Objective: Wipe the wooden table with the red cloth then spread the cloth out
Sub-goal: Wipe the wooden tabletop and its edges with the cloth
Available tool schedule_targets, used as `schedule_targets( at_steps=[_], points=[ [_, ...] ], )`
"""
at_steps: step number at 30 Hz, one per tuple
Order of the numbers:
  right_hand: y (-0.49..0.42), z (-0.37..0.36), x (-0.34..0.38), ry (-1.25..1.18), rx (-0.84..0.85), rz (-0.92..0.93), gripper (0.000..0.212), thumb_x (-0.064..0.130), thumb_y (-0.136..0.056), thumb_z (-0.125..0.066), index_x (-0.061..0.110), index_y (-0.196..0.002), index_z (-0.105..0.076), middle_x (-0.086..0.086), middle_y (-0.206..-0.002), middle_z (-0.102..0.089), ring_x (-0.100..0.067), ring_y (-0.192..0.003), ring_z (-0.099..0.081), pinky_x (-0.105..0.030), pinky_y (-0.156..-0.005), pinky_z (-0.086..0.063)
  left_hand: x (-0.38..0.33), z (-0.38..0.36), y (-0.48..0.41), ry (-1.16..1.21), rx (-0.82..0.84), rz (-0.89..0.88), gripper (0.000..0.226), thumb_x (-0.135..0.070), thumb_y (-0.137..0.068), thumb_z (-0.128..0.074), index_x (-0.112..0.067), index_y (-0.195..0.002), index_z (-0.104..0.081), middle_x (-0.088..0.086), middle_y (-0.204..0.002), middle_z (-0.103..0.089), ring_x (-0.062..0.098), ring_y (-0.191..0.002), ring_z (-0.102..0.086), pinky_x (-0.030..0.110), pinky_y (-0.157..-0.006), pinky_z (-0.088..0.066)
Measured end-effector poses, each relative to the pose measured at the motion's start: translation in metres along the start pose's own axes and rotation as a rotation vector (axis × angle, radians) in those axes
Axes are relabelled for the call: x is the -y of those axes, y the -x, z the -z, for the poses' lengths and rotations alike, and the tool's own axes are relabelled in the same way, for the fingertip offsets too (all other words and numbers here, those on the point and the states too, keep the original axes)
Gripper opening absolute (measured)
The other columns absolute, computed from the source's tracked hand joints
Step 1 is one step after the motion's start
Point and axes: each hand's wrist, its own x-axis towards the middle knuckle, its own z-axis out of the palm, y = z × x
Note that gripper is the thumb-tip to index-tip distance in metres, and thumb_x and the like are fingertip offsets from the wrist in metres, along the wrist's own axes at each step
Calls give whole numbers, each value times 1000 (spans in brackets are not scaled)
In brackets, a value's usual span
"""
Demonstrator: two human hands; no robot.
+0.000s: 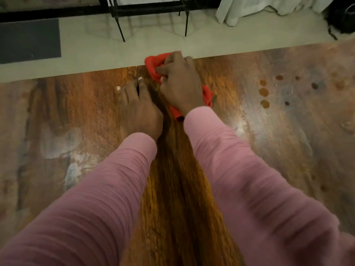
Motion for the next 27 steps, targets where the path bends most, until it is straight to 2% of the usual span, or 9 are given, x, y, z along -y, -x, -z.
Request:
schedule_targets(
  at_steps=[3, 5, 7, 10, 12, 15, 17, 21, 27],
  points=[
    [-3, -5, -19, 46, -34, -5, 31, 21, -89, -57, 24, -119, -65, 0, -124, -53, -22, -115, -44, -36, -99, -41, 6, 1, -3, -42, -43, -54, 52, -9, -92, -35, 0, -143, -35, 21, -139, -40, 40, -133, -28, 44, -119, -7],
    [-9, 8, -52, 91, -161, -152, 29, 21, -88, -57, 25, -116, -67, -3, -126, -52, -24, -114, -46, -37, -98, -42, 4, 3, -1, -43, -41, -72, 51, -10, -93, -34, 0, -143, -36, 21, -137, -41, 40, -131, -30, 43, -119, -6],
    [-15, 23, -83, 90, -204, -307, 30, 20, -90, -55, 23, -118, -65, -5, -129, -50, -26, -116, -48, -38, -100, -41, 3, 2, -1, -39, -51, -75, 51, -10, -93, -33, 0, -143, -36, 21, -137, -41, 40, -131, -30, 44, -118, -8],
    [-18, 29, -92, 6, -192, -391, 31, 15, -91, -52, 21, -118, -66, -4, -132, -48, -24, -119, -48, -28, -97, -38, 1, 3, -1, -74, -32, -86, 52, -10, -93, -31, 1, -144, -34, 22, -138, -41, 40, -130, -29, 43, -118, -6],
    [-12, 23, -74, -47, -166, -317, 30, 16, -90, -55, 22, -116, -67, -1, -129, -50, -21, -117, -49, -26, -94, -36, -1, 3, -1, -87, -31, -105, 53, -11, -92, -31, 2, -144, -34, 22, -136, -42, 40, -129, -31, 43, -118, -5],
    [7, 9, -55, -53, -33, -21, 29, 17, -89, -57, 23, -116, -68, 2, -120, -53, -20, -112, -42, -29, -95, -37, -3, 4, 1, -106, -24, -115, 52, -11, -94, -32, 0, -144, -32, 22, -137, -41, 40, -130, -29, 44, -118, -8],
    [8, 12, -61, -53, 19, 68, 29, 18, -90, -58, 22, -118, -67, 2, -118, -53, -20, -111, -41, -30, -95, -38, -5, 4, 1, -152, -25, -135, 52, -11, -94, -34, -1, -144, -32, 21, -137, -40, 39, -130, -30, 45, -118, -9],
    [3, 17, -76, -23, -34, 21, 31, 17, -90, -56, 21, -119, -66, -1, -120, -52, -24, -113, -42, -34, -97, -40, -33, -2, 1, -132, -22, -145, 54, -11, -91, -38, 1, -143, -34, 22, -137, -42, 39, -129, -33, 48, -117, -16],
    [5, 15, -79, -3, -74, 31, 27, 22, -92, -51, 24, -112, -70, -2, -118, -54, -26, -109, -42, -32, -90, -41, -91, -34, 6, -44, 5, -162, 52, -20, -99, -34, -3, -148, -24, 18, -142, -38, 34, -134, -30, 42, -120, -6]
  ],
)
